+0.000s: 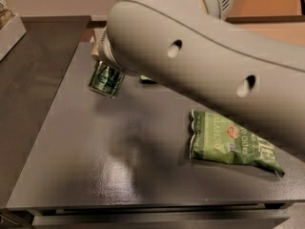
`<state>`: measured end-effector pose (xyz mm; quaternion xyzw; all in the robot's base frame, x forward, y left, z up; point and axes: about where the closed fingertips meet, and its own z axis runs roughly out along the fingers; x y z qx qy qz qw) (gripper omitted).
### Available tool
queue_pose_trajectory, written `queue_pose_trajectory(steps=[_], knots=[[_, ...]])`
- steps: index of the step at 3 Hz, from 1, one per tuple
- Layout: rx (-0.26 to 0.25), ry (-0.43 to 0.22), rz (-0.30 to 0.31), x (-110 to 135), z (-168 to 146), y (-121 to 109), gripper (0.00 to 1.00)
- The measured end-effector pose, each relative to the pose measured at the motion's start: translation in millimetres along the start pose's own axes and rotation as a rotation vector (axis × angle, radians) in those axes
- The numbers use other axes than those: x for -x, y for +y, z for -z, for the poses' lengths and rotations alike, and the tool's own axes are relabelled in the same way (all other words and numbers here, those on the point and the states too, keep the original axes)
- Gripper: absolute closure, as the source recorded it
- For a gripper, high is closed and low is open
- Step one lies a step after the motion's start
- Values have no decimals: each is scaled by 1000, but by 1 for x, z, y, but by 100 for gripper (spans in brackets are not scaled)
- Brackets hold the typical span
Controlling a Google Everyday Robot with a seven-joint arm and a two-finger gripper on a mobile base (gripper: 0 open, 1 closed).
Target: Place green can upright
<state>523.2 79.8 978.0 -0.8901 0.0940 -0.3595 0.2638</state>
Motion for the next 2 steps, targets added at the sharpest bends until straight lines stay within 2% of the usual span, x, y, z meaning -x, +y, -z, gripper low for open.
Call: queue_pose_trajectory(steps=[1, 2], knots=[[-88, 22, 99, -9, -8, -8, 100], [-165, 19, 170, -13, -17, -17, 100]])
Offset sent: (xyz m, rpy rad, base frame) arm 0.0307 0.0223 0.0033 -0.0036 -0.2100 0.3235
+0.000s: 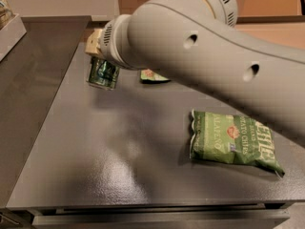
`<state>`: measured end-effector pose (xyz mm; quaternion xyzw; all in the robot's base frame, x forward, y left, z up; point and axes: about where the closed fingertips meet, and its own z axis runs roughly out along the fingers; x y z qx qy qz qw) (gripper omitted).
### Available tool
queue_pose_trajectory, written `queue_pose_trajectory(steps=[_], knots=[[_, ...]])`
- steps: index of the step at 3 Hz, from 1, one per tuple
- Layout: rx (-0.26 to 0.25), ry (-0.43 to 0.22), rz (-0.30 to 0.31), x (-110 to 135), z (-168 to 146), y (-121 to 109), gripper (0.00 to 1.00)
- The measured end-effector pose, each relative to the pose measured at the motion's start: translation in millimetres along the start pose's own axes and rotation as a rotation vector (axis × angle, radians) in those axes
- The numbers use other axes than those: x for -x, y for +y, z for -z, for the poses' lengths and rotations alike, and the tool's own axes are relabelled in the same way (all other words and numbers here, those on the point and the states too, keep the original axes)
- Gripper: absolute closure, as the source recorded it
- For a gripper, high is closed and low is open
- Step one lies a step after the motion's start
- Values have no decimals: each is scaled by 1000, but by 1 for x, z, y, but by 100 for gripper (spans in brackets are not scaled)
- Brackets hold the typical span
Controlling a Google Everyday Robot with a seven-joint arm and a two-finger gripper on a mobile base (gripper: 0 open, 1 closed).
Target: Place green can upright
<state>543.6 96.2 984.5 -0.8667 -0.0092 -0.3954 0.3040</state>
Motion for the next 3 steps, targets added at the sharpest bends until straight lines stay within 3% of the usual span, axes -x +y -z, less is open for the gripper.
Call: queue_pose_trajectory(steps=[1, 2, 3], knots=[[-74, -23, 24, -3, -7, -5, 100], [-87, -28, 81, 0, -5, -9, 100], [-86, -27, 84, 0, -5, -9, 100]])
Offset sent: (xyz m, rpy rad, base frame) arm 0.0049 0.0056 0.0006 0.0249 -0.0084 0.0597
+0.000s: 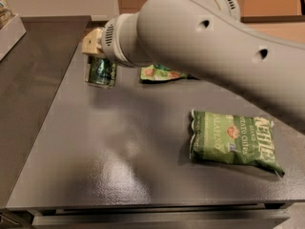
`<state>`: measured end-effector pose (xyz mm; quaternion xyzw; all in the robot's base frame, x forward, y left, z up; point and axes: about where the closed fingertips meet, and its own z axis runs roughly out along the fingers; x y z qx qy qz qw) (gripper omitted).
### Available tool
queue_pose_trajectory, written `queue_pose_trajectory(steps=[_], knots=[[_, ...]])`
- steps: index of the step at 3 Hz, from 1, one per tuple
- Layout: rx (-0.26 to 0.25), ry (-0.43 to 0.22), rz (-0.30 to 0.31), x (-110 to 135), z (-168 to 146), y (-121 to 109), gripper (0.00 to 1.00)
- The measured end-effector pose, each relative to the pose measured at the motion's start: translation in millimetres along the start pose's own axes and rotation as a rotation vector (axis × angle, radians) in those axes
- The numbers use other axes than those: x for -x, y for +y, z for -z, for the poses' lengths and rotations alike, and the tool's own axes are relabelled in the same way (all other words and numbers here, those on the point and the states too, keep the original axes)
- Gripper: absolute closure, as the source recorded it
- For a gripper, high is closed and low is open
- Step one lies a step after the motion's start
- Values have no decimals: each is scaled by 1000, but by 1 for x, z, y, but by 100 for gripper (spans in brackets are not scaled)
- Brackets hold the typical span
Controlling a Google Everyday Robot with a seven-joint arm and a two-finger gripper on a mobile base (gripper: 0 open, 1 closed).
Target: Place green can upright
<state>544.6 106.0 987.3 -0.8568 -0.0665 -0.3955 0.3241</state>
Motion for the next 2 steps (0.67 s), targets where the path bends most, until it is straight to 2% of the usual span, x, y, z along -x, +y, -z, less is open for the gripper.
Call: queue_pose_trajectory(steps=[1, 2], knots=[[-18, 18, 54, -3, -7, 2, 100], [-70, 58, 127, -8, -19, -1, 100]])
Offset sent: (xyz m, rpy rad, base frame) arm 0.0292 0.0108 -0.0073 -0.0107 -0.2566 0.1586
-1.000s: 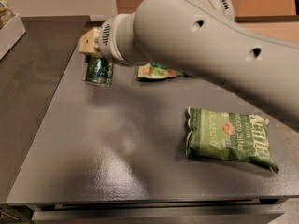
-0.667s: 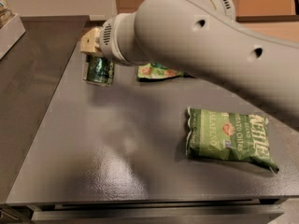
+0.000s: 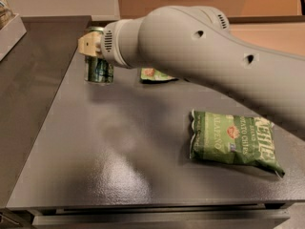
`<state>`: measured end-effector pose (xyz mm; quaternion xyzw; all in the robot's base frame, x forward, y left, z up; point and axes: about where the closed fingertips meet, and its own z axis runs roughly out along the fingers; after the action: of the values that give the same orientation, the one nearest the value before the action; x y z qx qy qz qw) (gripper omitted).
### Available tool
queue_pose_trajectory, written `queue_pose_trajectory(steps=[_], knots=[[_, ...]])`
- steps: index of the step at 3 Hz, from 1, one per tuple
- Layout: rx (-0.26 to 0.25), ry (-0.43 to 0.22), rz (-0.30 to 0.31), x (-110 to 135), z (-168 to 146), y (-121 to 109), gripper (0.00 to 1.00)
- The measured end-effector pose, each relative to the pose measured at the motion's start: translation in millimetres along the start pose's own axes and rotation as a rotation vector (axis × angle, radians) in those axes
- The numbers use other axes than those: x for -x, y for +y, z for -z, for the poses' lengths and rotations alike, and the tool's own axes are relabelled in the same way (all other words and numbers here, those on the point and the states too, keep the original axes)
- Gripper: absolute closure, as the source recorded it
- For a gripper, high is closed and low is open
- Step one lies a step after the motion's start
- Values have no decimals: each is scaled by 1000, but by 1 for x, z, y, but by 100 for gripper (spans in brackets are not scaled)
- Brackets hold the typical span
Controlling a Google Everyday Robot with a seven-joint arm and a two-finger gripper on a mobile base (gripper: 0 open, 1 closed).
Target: Place green can upright
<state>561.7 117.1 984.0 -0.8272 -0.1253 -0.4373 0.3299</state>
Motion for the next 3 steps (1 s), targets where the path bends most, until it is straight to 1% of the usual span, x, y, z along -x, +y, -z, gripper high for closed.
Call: queue_pose_trajectory(steps=[1, 2, 3], knots=[[-54, 48, 87, -4, -11, -4, 100], [-96, 95, 168, -1, -19, -5, 100], [-107, 143, 268, 6, -23, -1, 100]])
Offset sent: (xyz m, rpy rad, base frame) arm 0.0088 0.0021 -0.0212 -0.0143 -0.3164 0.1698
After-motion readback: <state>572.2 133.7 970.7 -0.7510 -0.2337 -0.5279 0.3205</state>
